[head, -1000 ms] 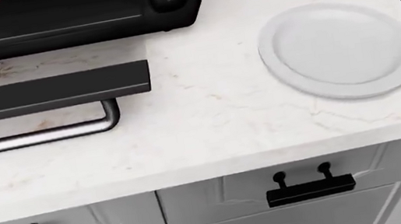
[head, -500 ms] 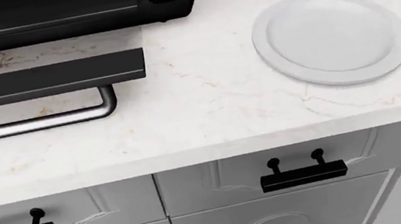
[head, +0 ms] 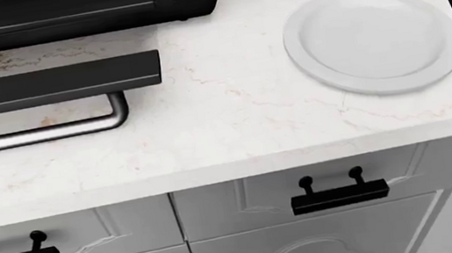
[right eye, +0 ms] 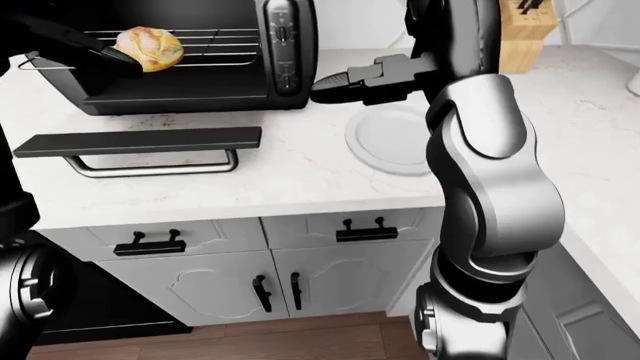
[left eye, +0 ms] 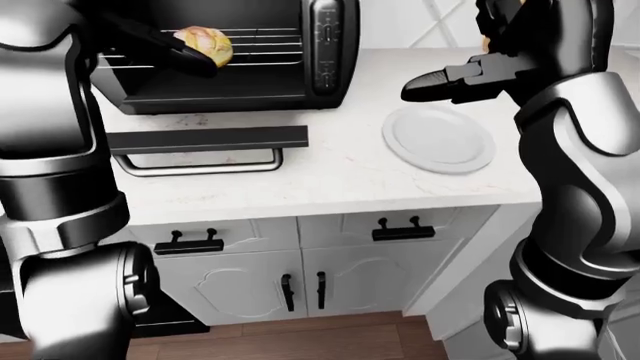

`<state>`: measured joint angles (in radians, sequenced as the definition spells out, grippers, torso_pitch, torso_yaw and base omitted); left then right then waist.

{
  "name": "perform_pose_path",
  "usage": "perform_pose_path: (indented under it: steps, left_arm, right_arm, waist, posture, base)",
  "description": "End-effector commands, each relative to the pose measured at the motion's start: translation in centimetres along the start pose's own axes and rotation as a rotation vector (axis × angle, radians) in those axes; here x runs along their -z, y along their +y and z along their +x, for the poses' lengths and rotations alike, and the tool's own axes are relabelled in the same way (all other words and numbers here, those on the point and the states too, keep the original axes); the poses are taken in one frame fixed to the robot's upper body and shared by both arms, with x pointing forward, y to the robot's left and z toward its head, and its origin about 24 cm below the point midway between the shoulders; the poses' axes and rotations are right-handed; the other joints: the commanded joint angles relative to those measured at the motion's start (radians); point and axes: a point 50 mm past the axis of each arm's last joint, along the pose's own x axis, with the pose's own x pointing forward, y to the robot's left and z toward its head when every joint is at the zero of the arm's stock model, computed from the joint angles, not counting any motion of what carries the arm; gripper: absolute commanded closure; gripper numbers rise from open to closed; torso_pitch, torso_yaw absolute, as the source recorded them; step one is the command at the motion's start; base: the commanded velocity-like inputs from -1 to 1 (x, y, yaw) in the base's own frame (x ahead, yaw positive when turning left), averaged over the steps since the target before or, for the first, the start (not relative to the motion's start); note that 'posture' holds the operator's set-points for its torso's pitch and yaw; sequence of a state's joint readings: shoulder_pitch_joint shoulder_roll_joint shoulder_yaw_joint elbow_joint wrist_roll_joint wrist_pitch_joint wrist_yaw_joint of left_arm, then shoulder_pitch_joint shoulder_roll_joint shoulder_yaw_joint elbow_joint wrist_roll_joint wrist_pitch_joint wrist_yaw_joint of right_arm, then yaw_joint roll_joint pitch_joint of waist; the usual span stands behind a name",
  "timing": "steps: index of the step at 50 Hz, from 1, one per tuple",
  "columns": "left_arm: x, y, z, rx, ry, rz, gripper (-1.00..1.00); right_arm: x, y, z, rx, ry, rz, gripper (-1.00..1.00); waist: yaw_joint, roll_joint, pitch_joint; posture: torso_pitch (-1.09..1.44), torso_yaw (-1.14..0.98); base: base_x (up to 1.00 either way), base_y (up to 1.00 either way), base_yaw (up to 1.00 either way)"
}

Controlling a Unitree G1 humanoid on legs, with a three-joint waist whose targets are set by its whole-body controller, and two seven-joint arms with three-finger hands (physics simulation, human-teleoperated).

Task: Pick the scone from the rack and place it on the plate on the counter.

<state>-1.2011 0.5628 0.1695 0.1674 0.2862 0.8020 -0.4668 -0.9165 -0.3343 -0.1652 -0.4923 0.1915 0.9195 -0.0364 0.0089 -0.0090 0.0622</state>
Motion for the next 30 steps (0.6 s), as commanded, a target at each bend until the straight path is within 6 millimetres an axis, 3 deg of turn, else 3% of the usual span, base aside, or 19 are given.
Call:
perform_pose_path:
  steps: [1, 11, 30]
  left_arm:
    - [-2.2, 1.0, -0.4, -0.048, -0.102, 0.019, -1.00]
    - [-1.5, 1.5, 0.3, -0.054, -0.087, 0.020, -1.00]
    - [0.1, 0.6, 1.9, -0.041, -0.056, 0.000, -1.00]
  right_arm:
    - [-1.5, -0.2, 0.0, 0.010, -0.078, -0.006, -1.00]
    - [-1.6, -0.3, 0.0, 0.013, -0.078, -0.009, -1.00]
    - [-1.7, -0.3, -0.1, 0.016, -0.077, -0.017, -1.00]
  waist:
    - [0.000, 0.004, -0.031]
    - [-0.002, 0.004, -0.033]
    - [-0.001, 0.005, -0.033]
  posture:
    - [0.00, 0.00]
    - [0.00, 0.00]
    - [0.00, 0.00]
  base:
    - [0.00, 0.00, 0.00]
    - [0.00, 0.00, 0.00]
    - [0.00, 0.00, 0.00]
